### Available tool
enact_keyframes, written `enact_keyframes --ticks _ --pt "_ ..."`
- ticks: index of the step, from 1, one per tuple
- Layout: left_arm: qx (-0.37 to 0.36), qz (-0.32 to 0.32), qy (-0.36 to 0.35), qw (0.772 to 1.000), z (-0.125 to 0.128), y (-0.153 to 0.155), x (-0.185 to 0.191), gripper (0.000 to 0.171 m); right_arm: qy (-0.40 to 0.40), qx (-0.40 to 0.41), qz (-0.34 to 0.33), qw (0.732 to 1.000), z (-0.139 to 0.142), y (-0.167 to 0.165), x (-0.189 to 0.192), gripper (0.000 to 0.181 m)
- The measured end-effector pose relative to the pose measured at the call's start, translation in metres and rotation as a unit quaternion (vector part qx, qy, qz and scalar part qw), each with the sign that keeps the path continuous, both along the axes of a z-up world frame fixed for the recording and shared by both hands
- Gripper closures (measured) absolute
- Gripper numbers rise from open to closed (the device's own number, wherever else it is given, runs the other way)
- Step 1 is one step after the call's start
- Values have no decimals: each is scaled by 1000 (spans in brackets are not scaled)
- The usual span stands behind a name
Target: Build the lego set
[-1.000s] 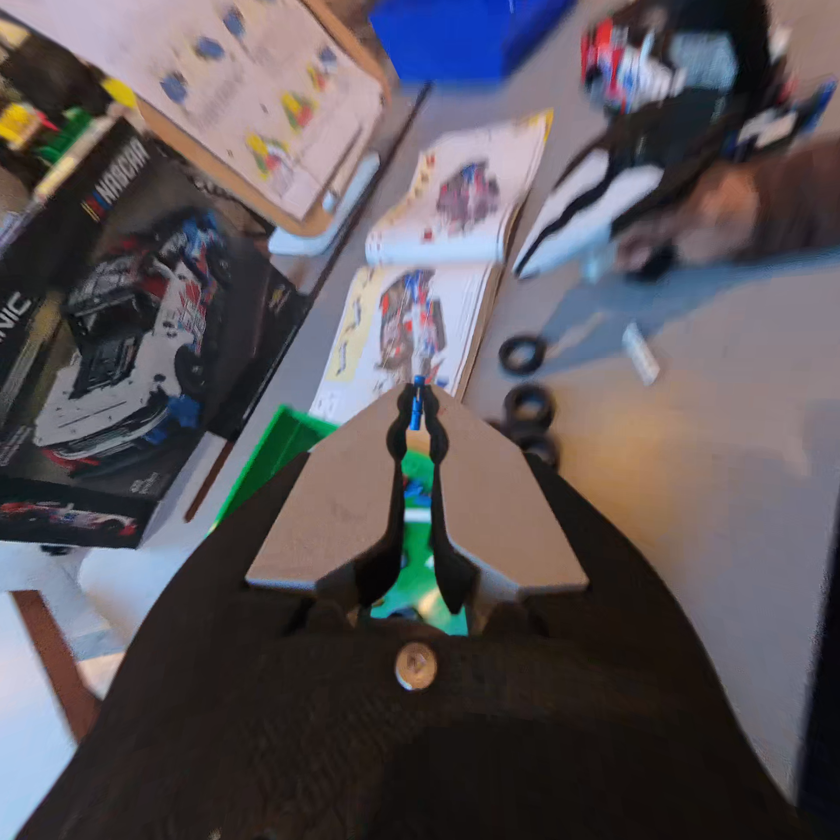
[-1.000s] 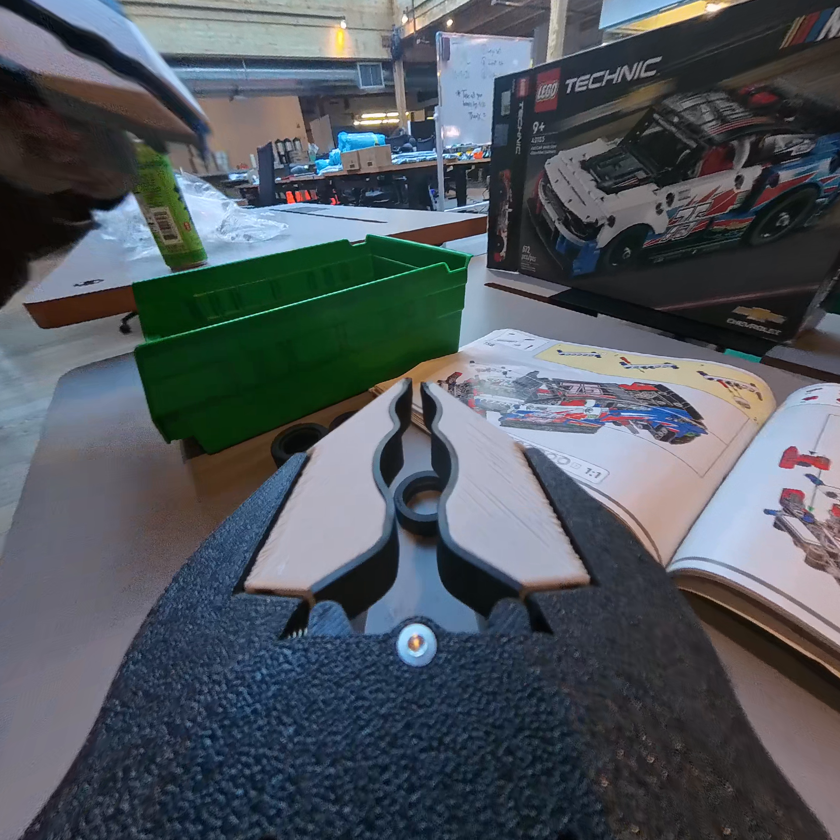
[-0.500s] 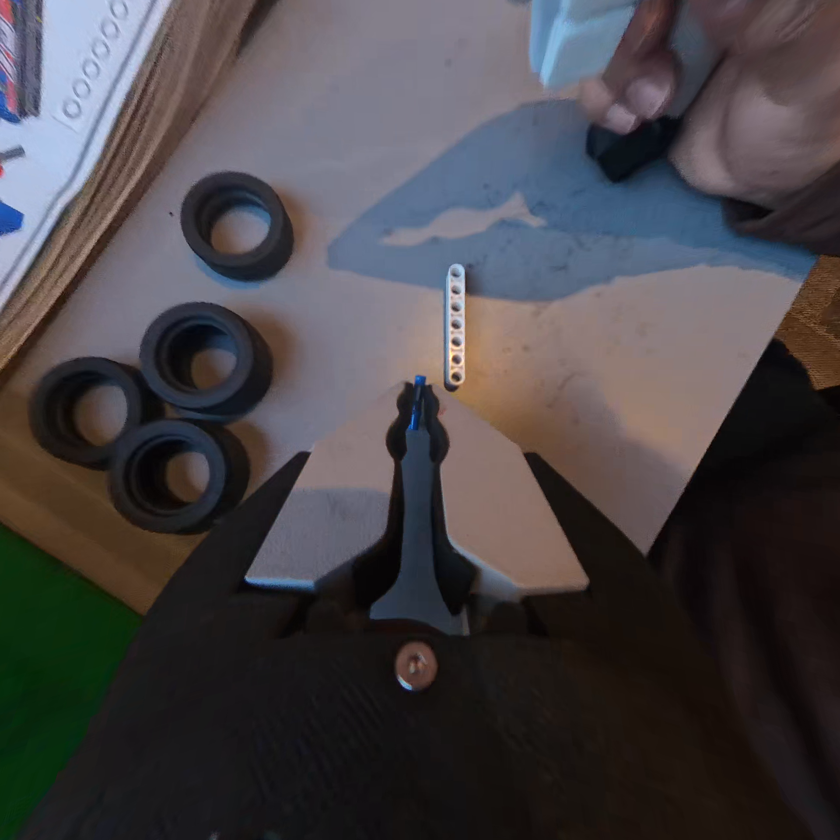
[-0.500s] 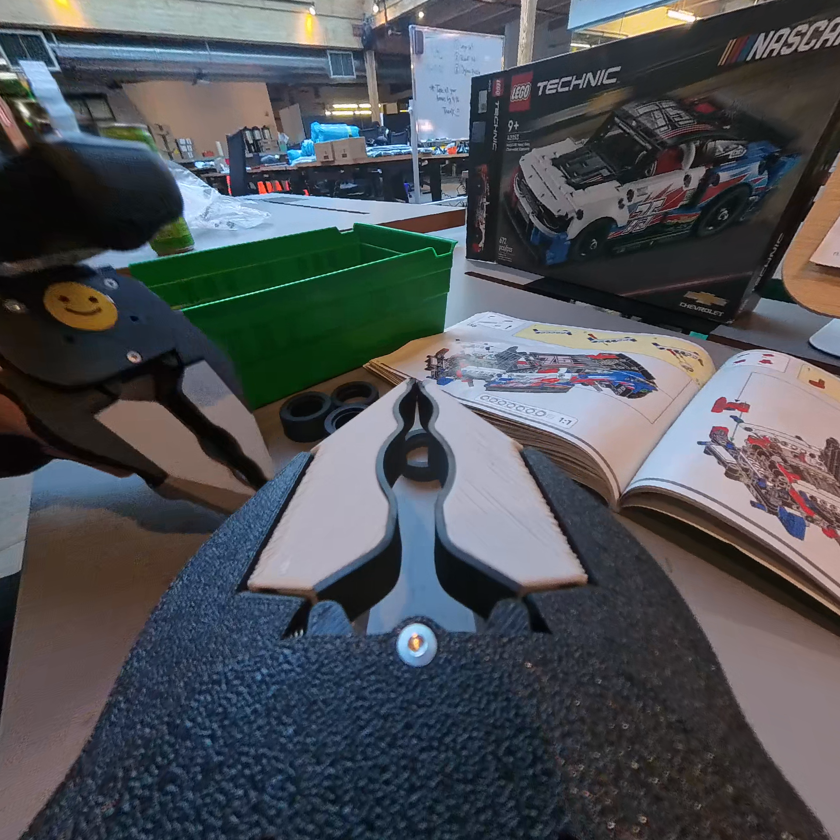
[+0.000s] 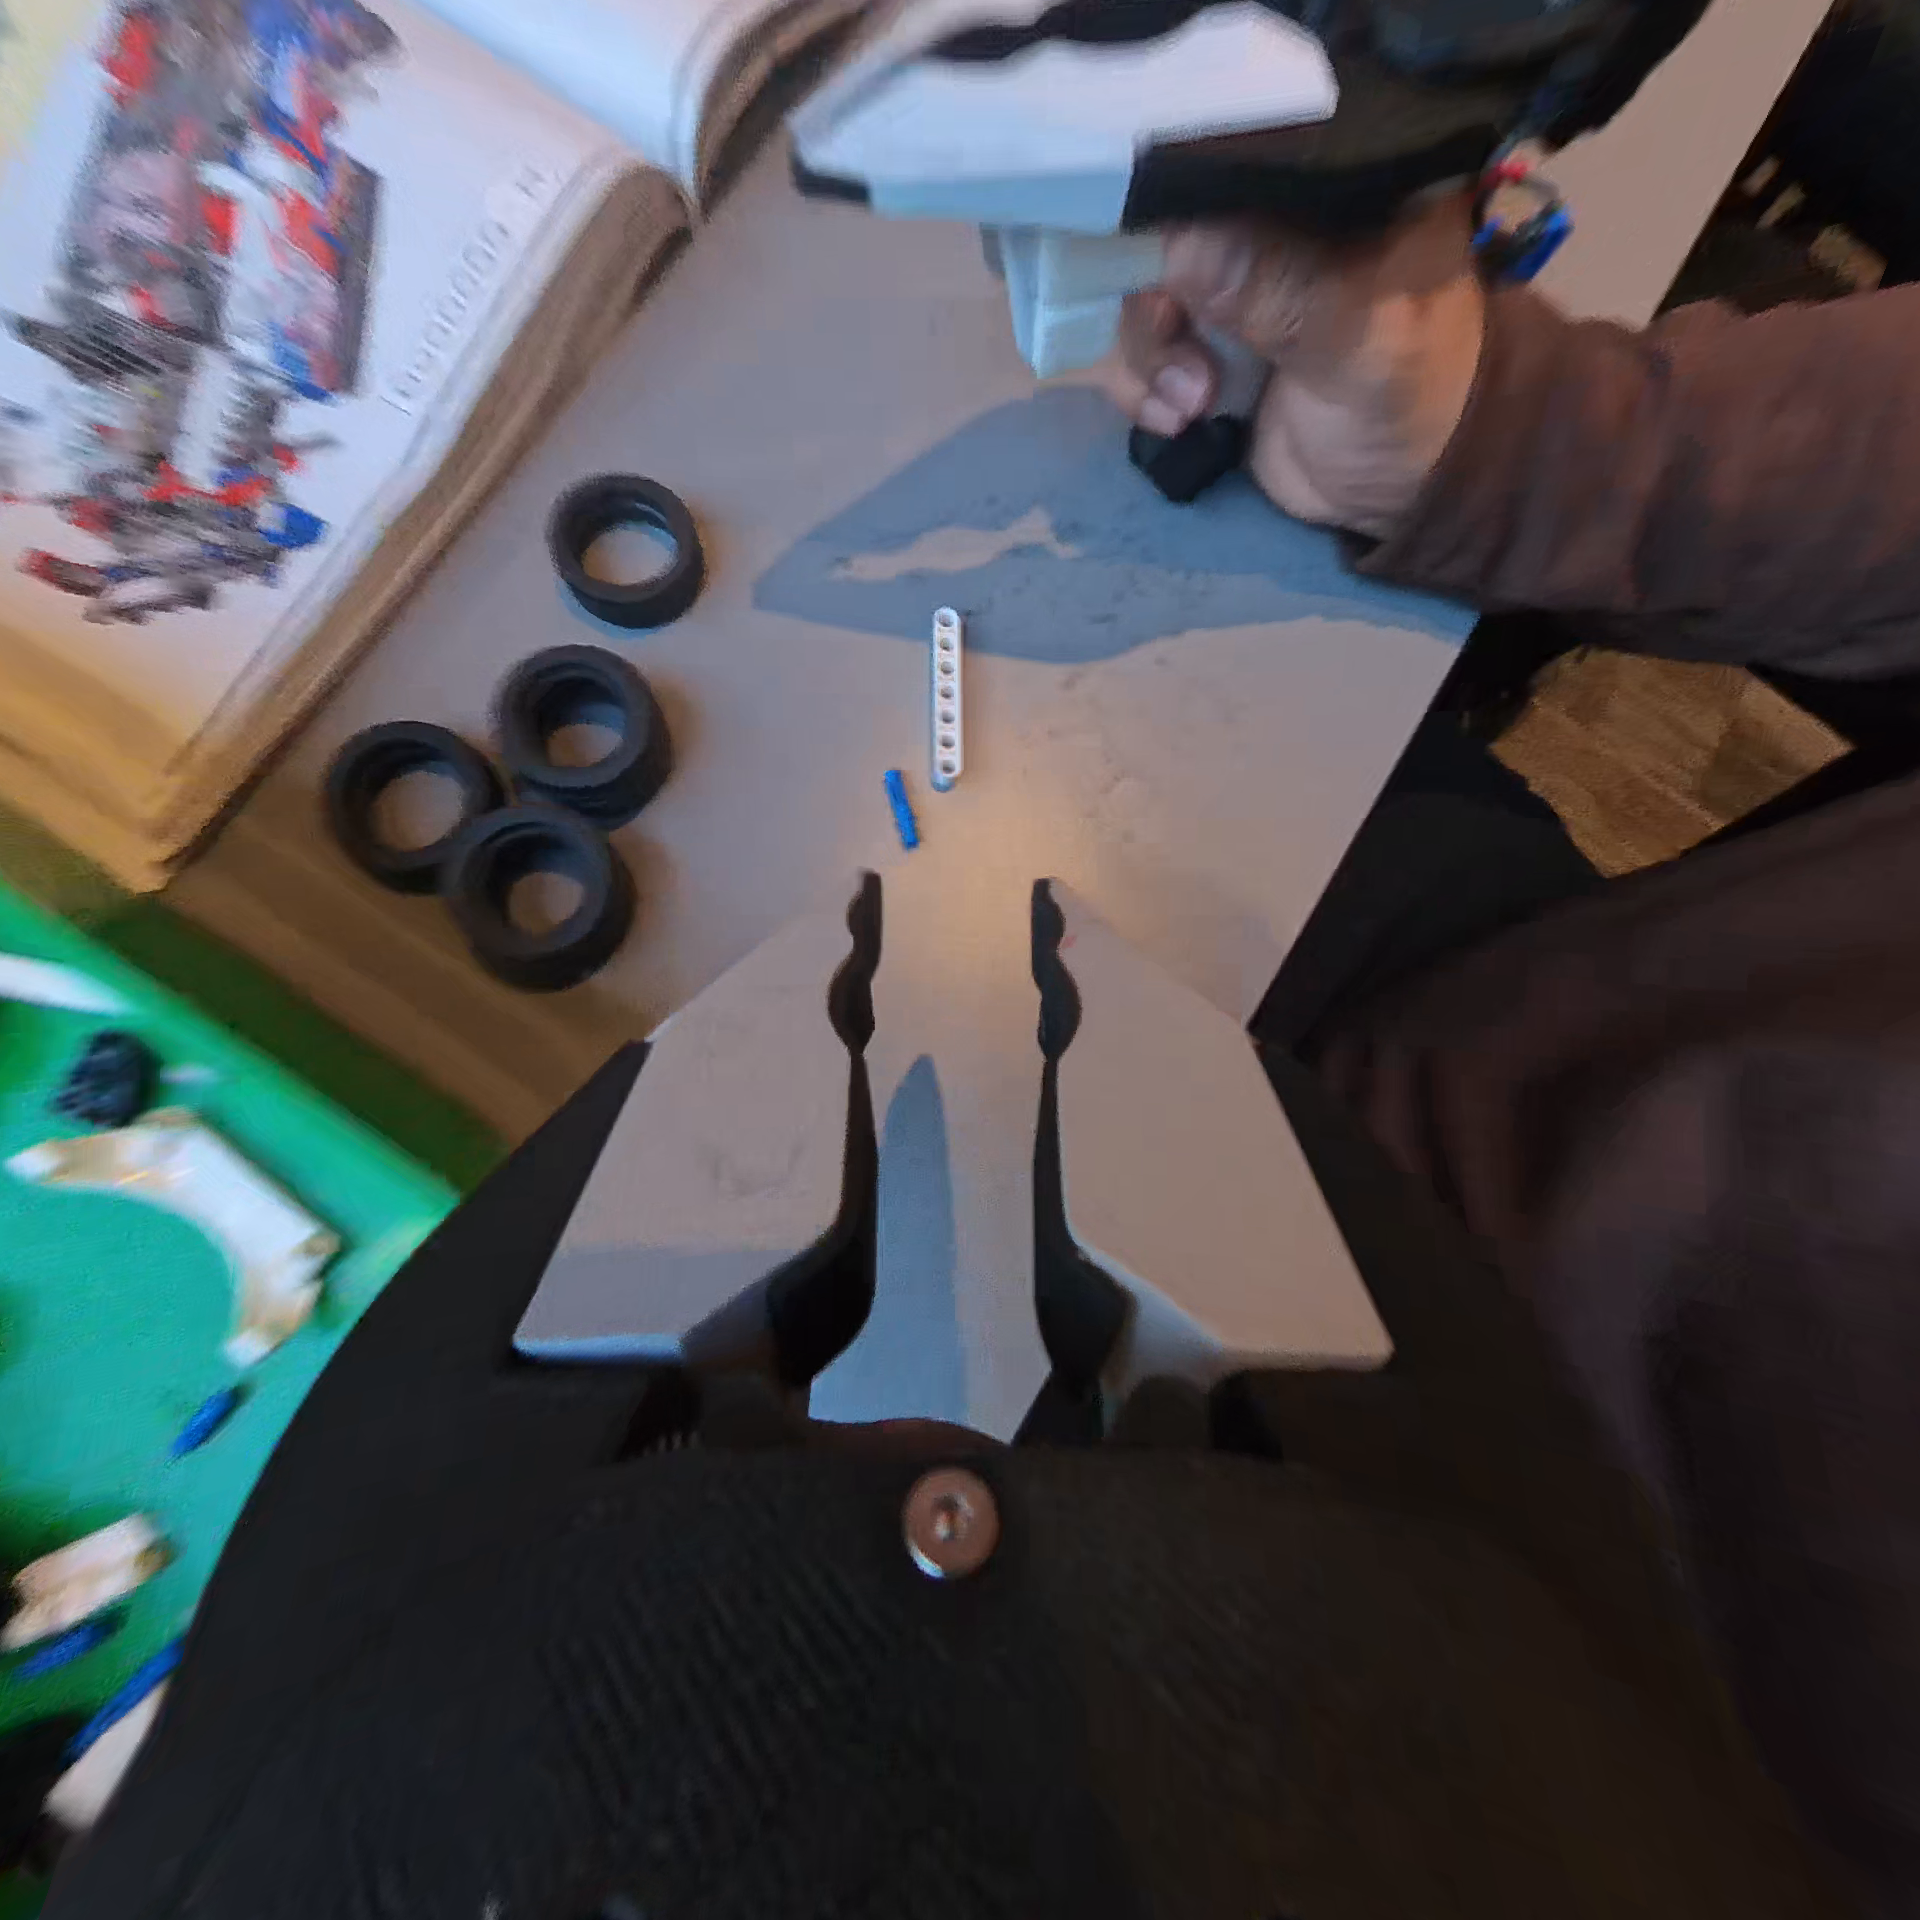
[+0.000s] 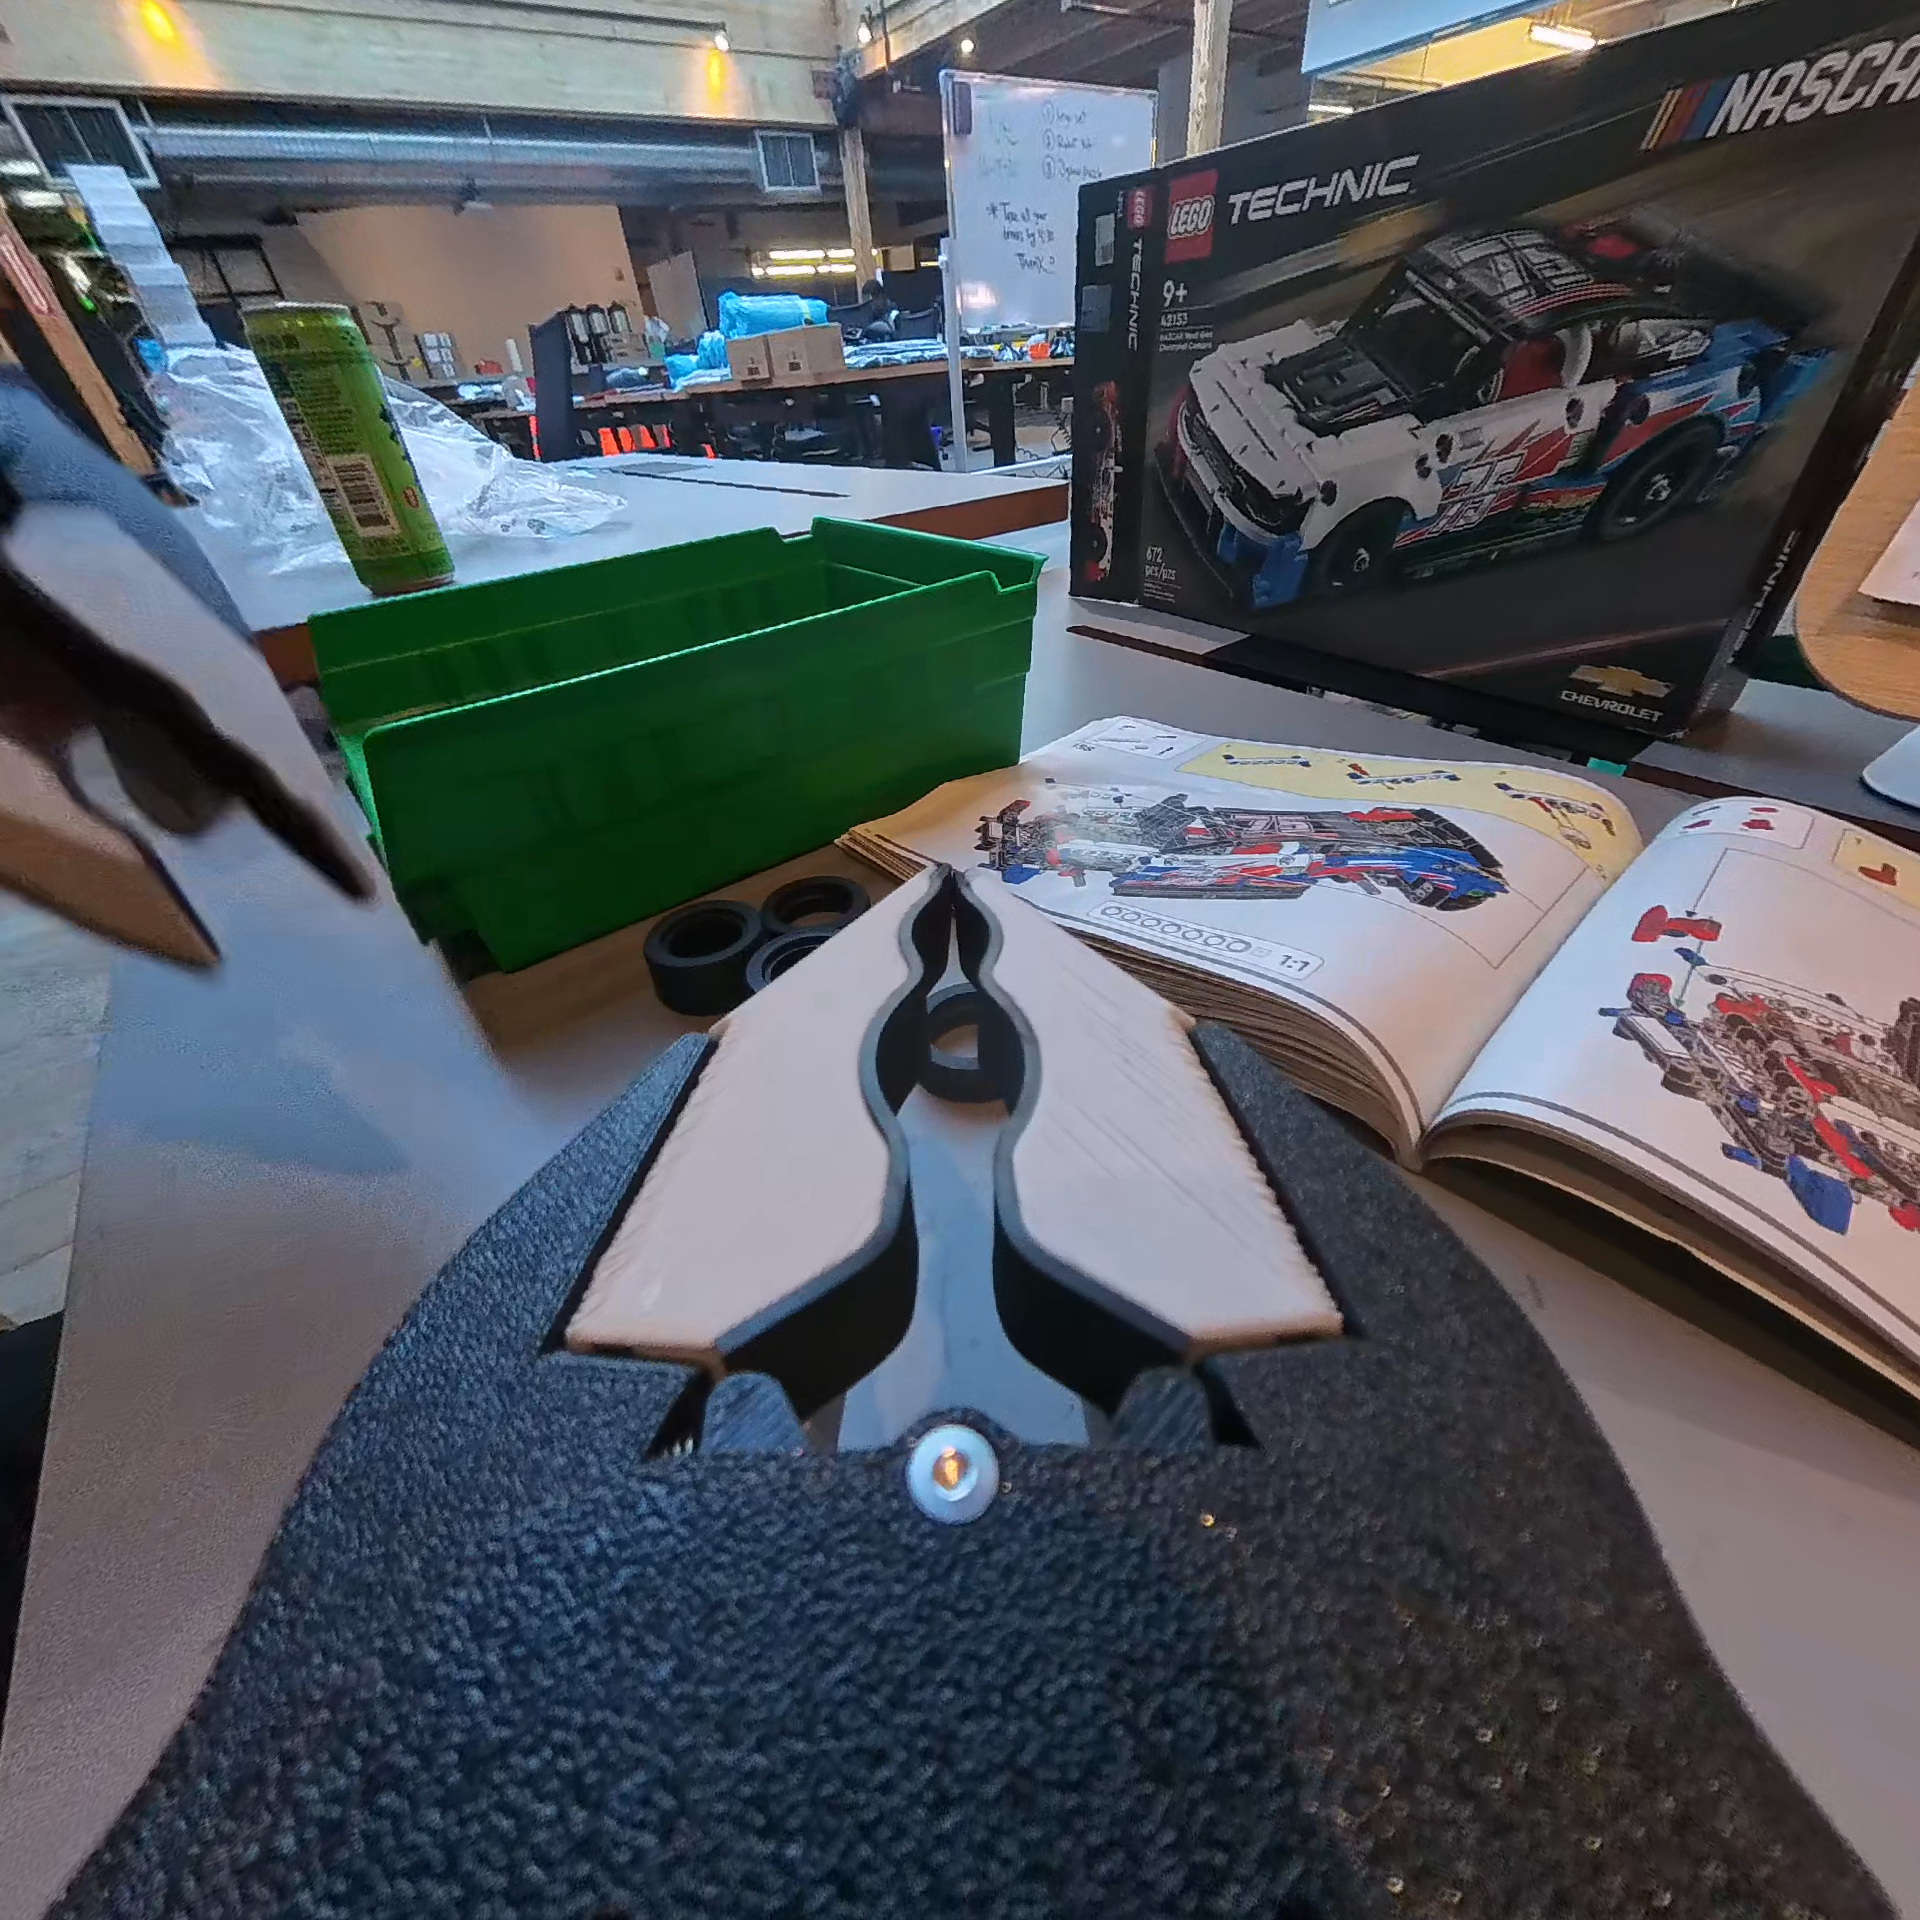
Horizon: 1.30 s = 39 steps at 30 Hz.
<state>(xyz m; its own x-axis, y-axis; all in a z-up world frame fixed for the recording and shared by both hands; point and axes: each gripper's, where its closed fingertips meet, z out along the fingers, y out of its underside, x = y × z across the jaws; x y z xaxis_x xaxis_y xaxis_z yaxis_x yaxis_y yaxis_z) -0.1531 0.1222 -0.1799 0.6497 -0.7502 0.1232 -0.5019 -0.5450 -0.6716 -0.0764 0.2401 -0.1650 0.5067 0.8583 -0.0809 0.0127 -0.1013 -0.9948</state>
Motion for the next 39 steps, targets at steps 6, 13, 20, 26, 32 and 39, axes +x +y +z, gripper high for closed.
enact_keyframes --ticks 6,13,20,26,32,39 --pt "87 64 51 993 63 76 -127 143 2 -9 -3 1000 -1 5 -3 181" --pt "22 125 155 980 9 160 -226 146 -37 14 -17 999 -7 7 -11 181" --pt "-34 107 209 971 -39 178 -238 146 -55 19 -27 998 -10 10 -13 181" --pt "-28 58 162 985 -31 177 -198 148 -39 12 -26 999 -7 11 -10 181" --pt "-53 -48 192 979 -58 159 -158 150 -24 3 -23 999 -5 12 -8 181" --pt "-22 0 316 949 -62 180 -196 156 -7 -4 -23 1000 -3 14 -5 181"
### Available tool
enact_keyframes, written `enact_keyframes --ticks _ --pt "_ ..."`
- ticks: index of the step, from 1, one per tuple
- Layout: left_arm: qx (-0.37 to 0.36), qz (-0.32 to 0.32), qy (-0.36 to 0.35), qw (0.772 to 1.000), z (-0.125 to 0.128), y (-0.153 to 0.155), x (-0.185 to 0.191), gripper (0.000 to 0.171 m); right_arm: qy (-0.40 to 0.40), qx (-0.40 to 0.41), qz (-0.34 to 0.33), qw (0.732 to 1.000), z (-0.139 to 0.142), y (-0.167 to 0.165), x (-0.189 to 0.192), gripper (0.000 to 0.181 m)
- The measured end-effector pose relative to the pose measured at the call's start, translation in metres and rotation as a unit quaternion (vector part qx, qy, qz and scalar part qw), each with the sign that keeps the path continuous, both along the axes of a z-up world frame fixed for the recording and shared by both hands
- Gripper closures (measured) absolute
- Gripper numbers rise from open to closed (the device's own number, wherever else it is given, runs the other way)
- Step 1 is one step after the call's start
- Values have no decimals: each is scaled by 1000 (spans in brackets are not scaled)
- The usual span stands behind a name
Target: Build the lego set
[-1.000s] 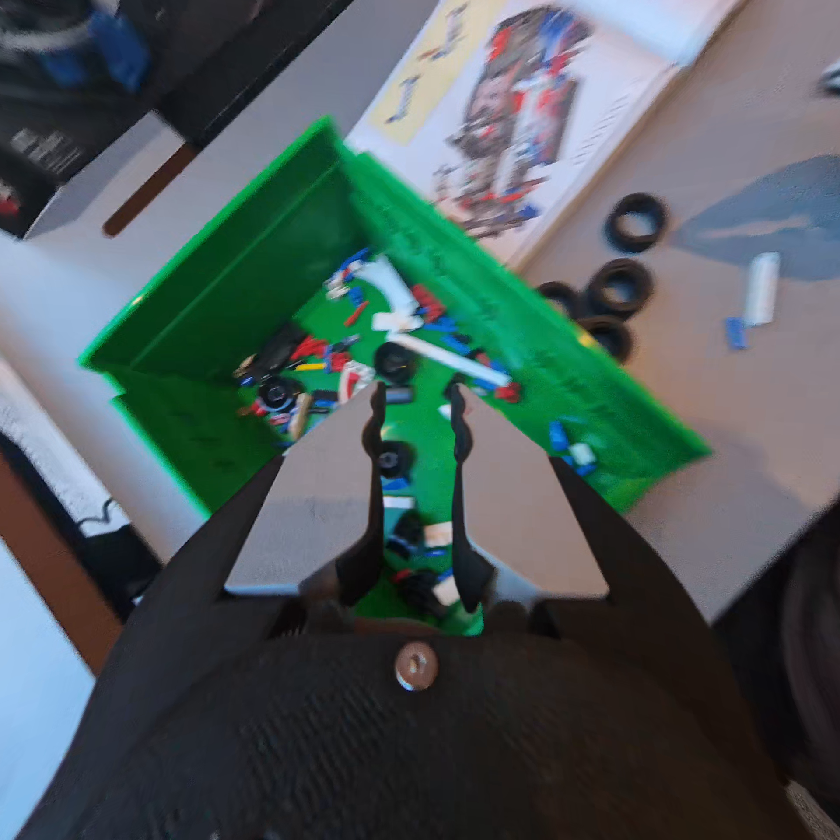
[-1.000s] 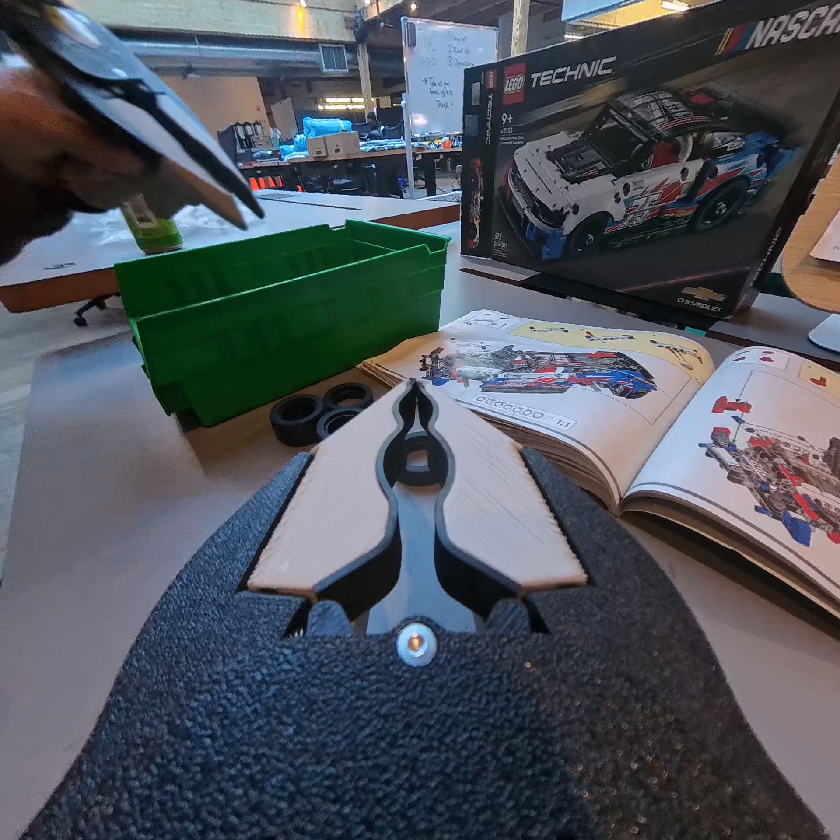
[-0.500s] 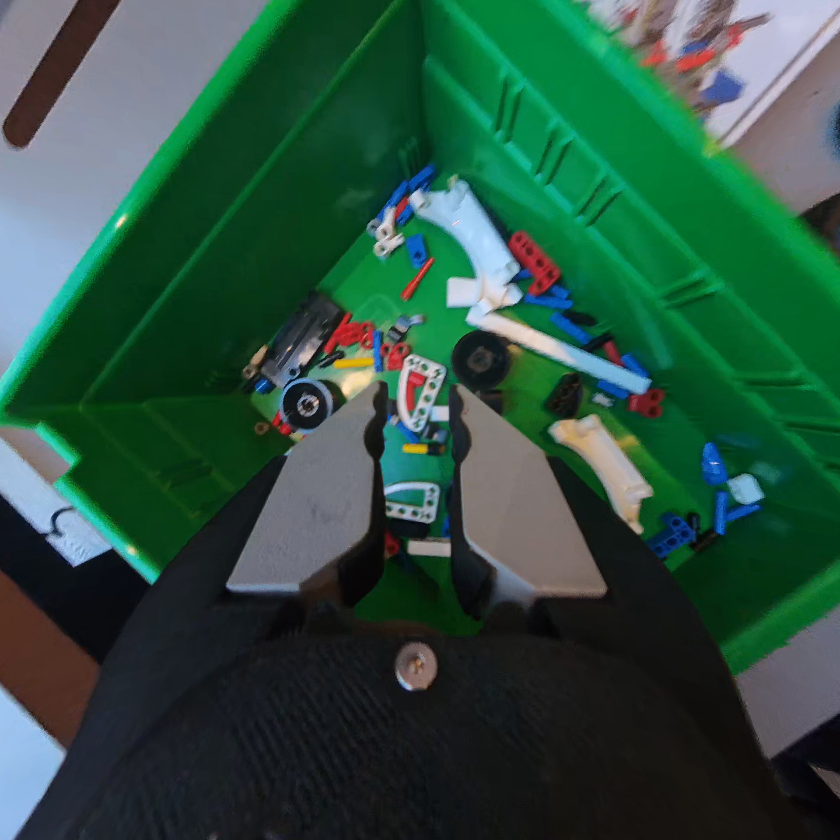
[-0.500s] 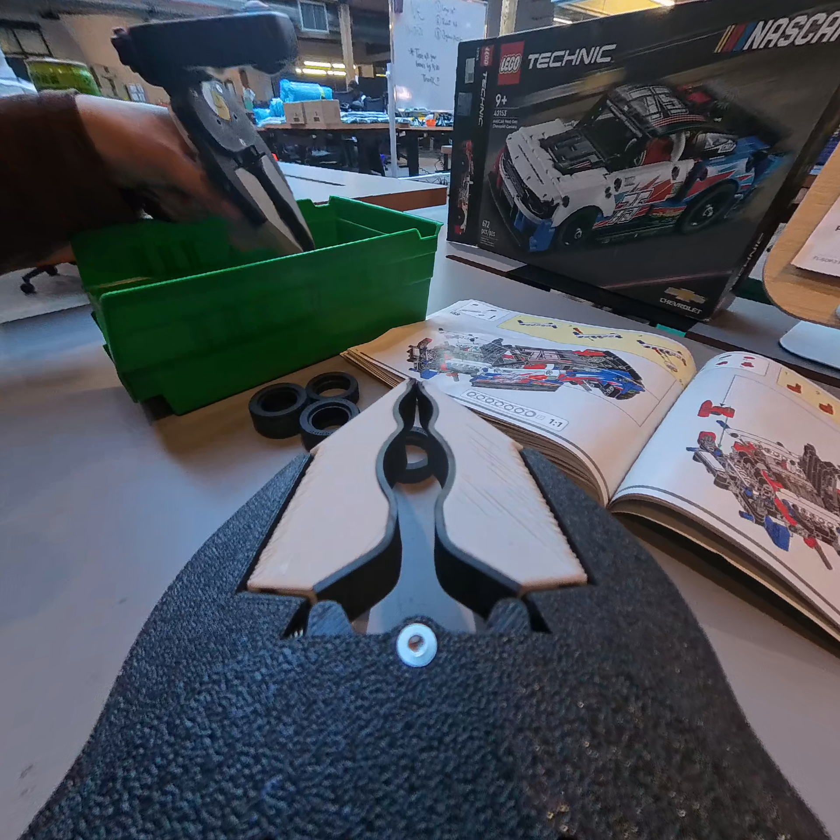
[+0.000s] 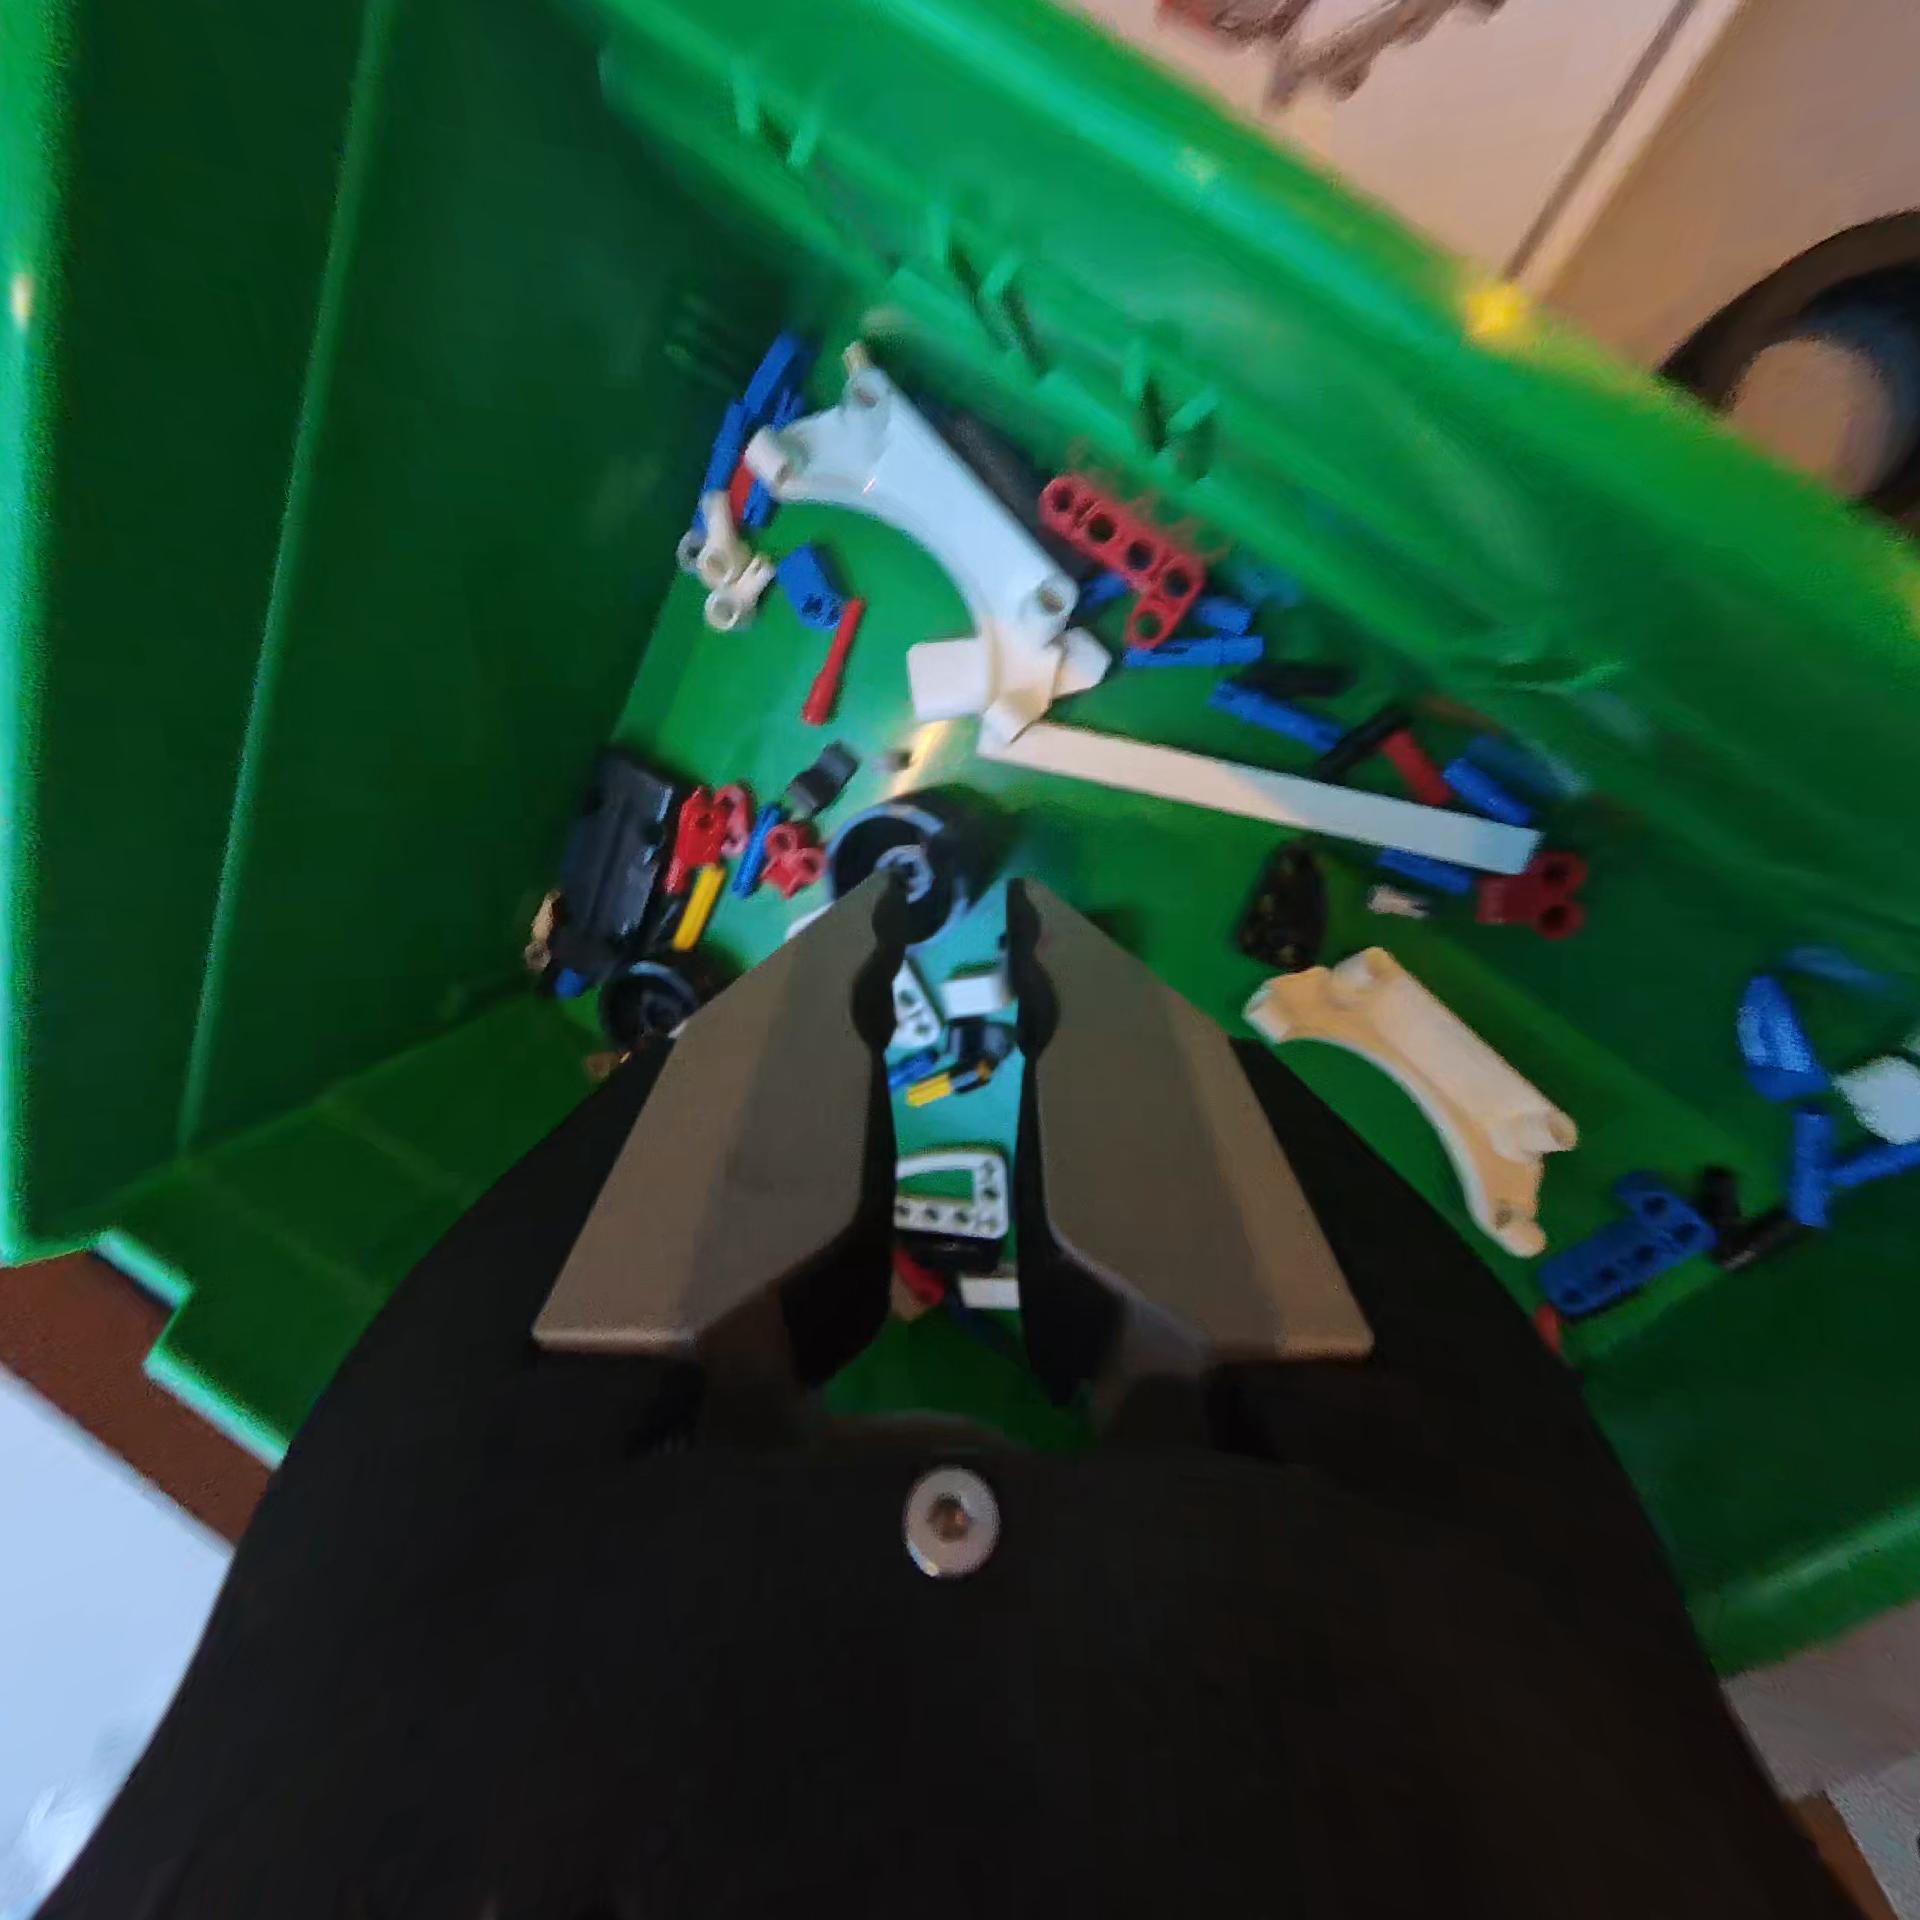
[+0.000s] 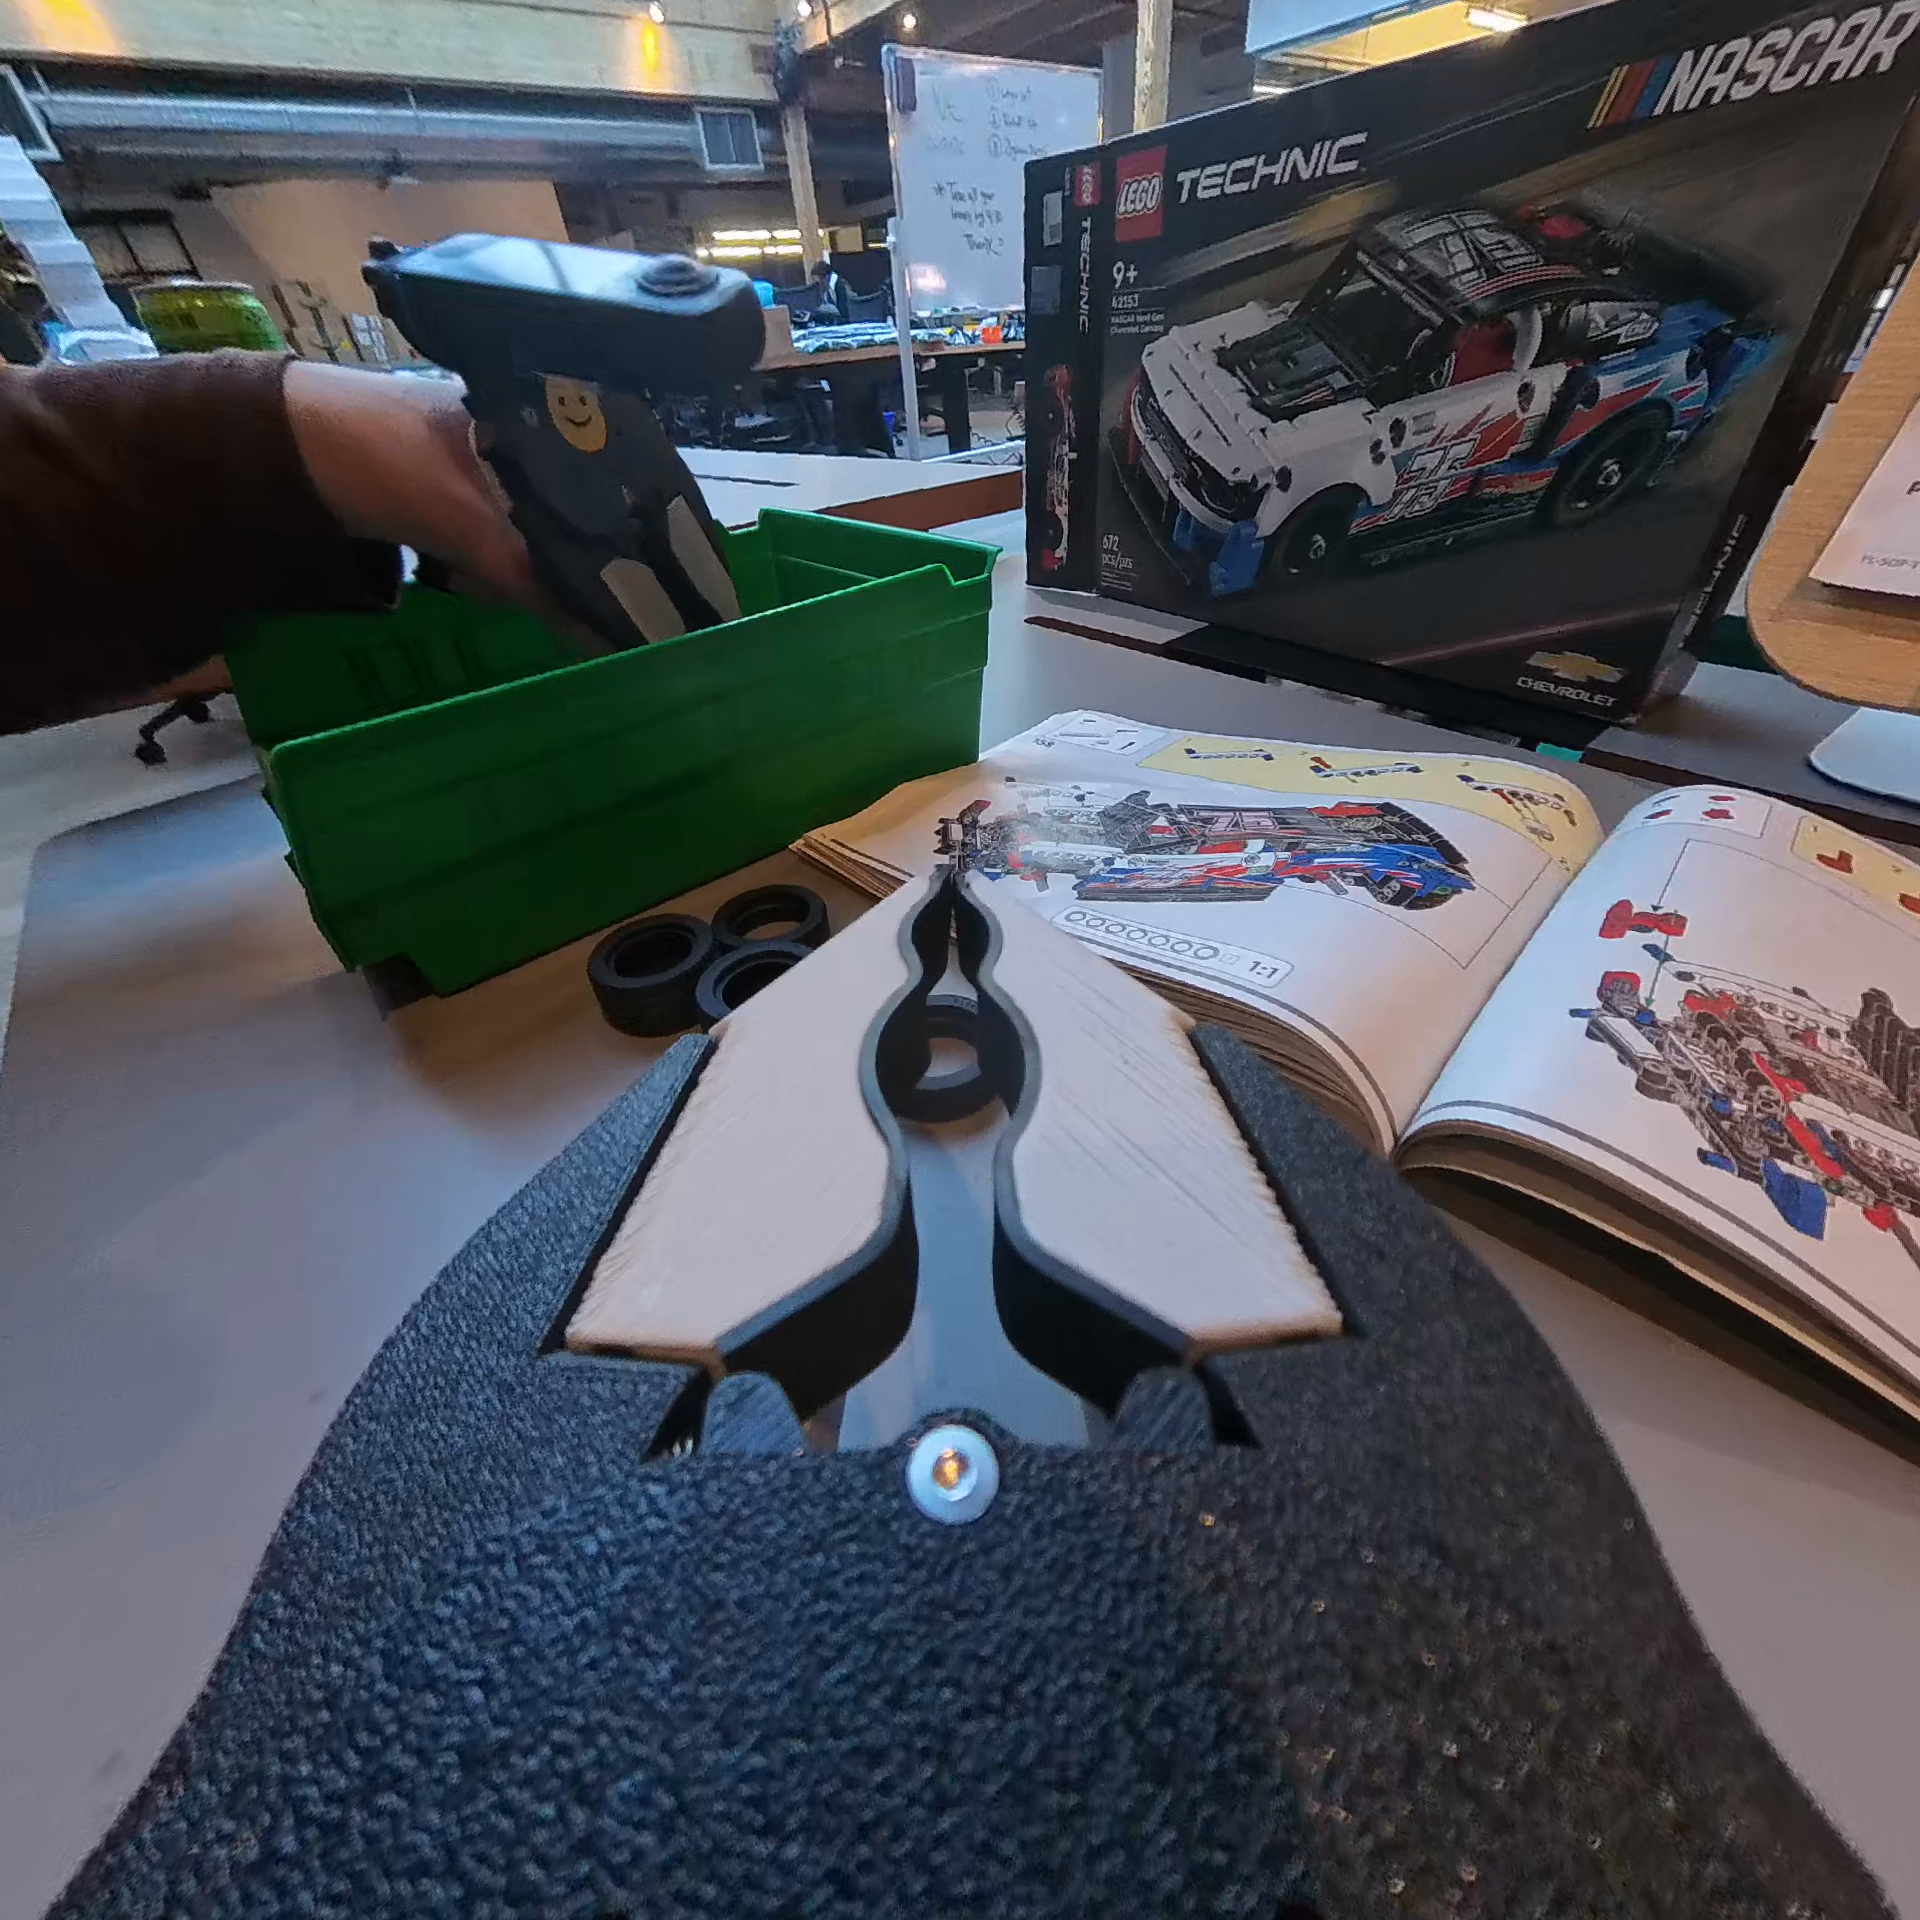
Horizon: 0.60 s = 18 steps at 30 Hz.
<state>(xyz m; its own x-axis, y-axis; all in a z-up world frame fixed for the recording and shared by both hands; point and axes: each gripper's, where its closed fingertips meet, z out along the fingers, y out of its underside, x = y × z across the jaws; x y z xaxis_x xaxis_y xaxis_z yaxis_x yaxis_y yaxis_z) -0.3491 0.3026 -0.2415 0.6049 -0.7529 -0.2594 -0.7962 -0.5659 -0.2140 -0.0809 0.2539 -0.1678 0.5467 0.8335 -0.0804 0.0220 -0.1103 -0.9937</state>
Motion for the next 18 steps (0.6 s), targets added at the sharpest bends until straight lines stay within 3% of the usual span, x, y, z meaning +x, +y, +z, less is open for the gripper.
enact_keyframes --ticks 3,5,10,18 --pt "-9 -38 -110 993 10 -5 39 155 2 -3 1 1000 0 0 0 181" --pt "-3 -64 -131 989 12 -4 52 157 2 -4 1 1000 0 1 0 181" --pt "-49 -71 -62 994 -15 -12 39 158 1 -1 -1 1000 0 0 0 181" --pt "-91 -61 -42 993 -20 -32 19 159 3 -5 1 1000 0 1 0 181"
